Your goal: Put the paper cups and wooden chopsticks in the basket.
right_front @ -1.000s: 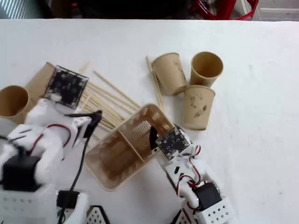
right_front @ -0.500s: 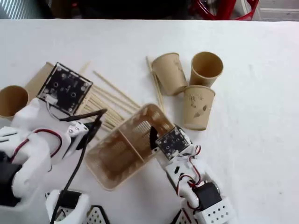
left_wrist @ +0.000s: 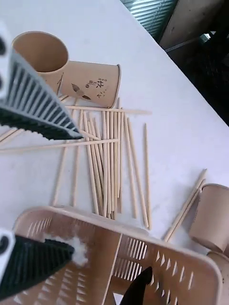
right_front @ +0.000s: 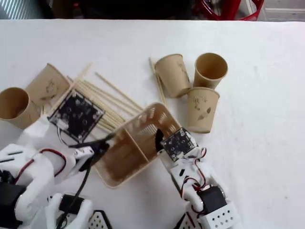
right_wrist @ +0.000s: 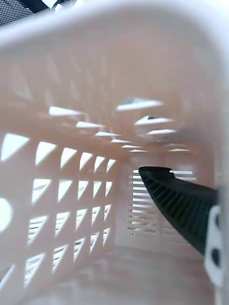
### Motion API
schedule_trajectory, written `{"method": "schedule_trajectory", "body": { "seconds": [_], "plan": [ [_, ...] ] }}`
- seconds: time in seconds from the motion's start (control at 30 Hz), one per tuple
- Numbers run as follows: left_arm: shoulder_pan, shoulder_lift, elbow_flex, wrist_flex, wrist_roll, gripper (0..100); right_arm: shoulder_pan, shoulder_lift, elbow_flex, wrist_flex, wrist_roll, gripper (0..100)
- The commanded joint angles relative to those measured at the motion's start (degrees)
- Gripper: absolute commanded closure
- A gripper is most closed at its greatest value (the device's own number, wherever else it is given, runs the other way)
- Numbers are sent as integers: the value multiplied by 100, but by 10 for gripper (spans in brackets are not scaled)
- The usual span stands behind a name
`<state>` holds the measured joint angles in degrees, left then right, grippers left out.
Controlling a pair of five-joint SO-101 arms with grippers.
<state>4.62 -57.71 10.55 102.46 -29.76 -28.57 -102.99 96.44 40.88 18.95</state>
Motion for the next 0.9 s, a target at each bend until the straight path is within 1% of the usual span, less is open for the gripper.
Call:
{"method": "schedule_trajectory", "body": {
  "seconds": [0.0, 0.07, 0.23, 0.37, 0.47, 0.53, 0.57, 0.6, 0.7, 0.87],
  "plan": [
    [189, -110, 782, 9, -264, 668, 75, 40, 44, 31, 123, 916],
    [136, -110, 1240, -123, -369, 669, 75, 40, 44, 40, 123, 916],
    [48, -101, 1908, -791, -352, 685, 66, 40, 44, 75, 123, 916],
    [57, -101, 2435, -1398, -255, 771, 75, -4, 44, 57, 123, 915],
    [57, -110, 2699, -1802, 290, 886, 127, -4, -9, 110, 193, 915],
    [66, -110, 2804, -1987, 571, 967, 347, -4, -334, 532, 510, 915],
    [66, -110, 2840, -2031, 738, 985, 505, -4, -589, 840, 686, 915],
    [66, -110, 2840, -2040, 914, 975, 673, -4, -888, 1138, 809, 915],
    [101, -110, 2831, -2022, 1213, 979, 989, 4, -1662, 1780, 800, 915],
    [119, -84, 2813, -1890, 1108, 979, 998, 40, -2356, 2387, 826, 911]
  ]
}}
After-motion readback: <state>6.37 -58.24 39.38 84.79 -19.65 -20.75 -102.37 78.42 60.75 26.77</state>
